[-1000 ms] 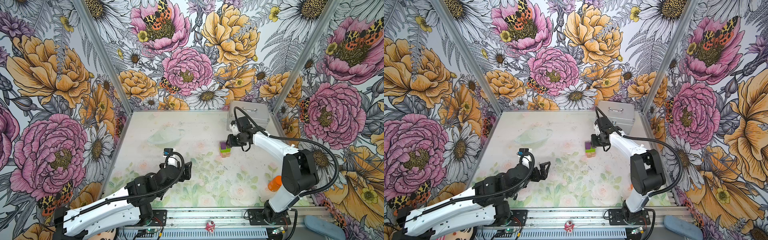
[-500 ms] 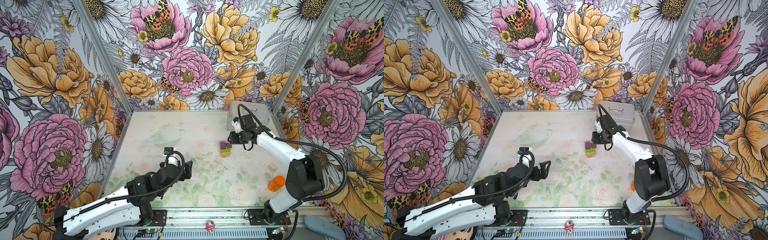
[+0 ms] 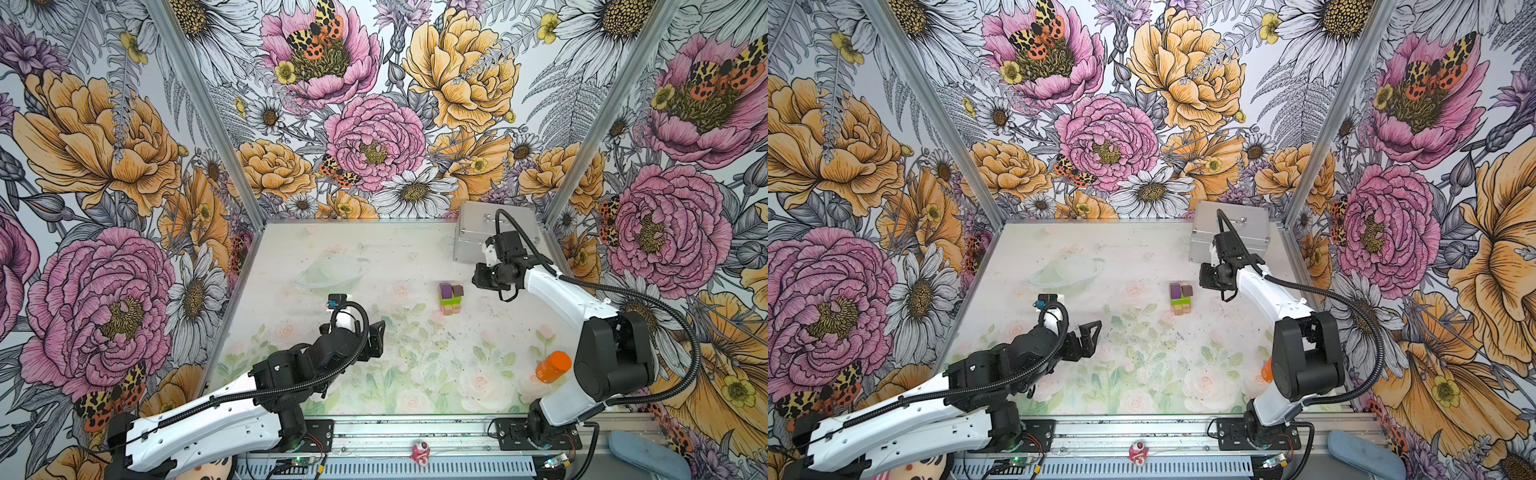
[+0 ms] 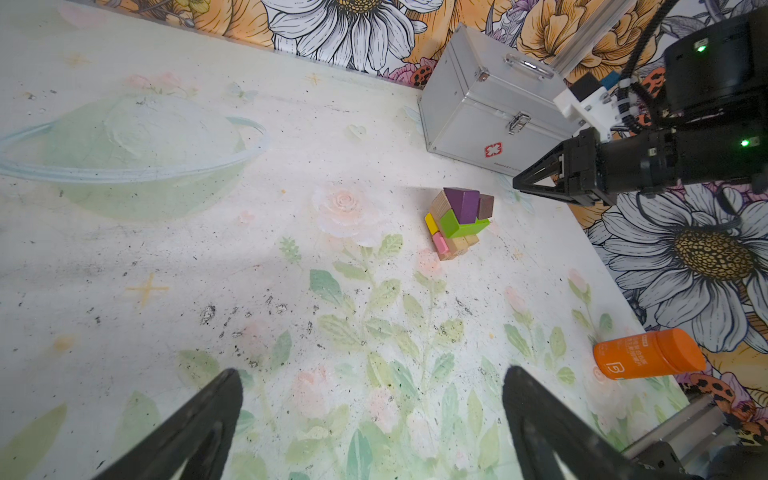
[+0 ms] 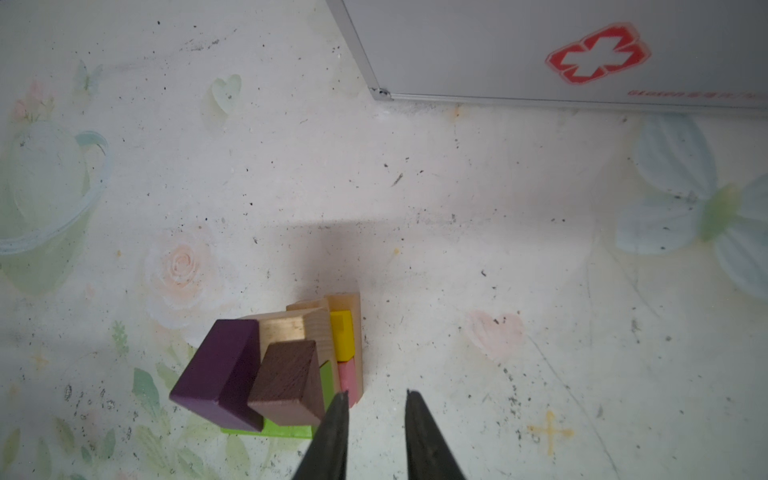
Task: Build the wood block tower
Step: 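Lift the open right gripper up off the stack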
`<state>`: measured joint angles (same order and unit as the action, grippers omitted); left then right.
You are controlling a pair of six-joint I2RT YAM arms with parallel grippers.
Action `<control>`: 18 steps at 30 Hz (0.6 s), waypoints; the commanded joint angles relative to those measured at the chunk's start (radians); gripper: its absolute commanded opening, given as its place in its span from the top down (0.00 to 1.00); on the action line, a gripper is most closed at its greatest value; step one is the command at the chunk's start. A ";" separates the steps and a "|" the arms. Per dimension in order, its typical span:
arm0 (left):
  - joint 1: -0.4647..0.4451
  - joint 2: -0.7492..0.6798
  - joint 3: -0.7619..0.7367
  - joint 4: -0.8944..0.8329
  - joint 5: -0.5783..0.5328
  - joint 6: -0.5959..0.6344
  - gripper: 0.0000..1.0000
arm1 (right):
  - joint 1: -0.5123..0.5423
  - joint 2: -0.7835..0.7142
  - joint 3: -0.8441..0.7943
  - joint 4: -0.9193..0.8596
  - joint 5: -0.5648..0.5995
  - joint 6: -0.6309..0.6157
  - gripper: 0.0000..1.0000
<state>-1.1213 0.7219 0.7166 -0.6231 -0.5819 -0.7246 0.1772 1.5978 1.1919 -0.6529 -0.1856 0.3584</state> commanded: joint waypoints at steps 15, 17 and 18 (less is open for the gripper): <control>0.009 0.004 0.024 0.019 0.011 0.023 0.01 | 0.017 0.048 -0.031 0.050 -0.064 0.022 0.74; 0.008 0.005 0.023 0.020 0.010 0.025 0.01 | 0.025 0.049 -0.031 0.050 -0.069 0.025 0.73; 0.009 0.007 0.023 0.020 0.009 0.025 0.01 | 0.031 0.049 -0.032 0.050 -0.069 0.026 0.74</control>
<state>-1.1213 0.7242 0.7166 -0.6231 -0.5819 -0.7219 0.1913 1.6409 1.1648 -0.6331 -0.2344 0.3737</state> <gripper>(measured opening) 0.988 0.264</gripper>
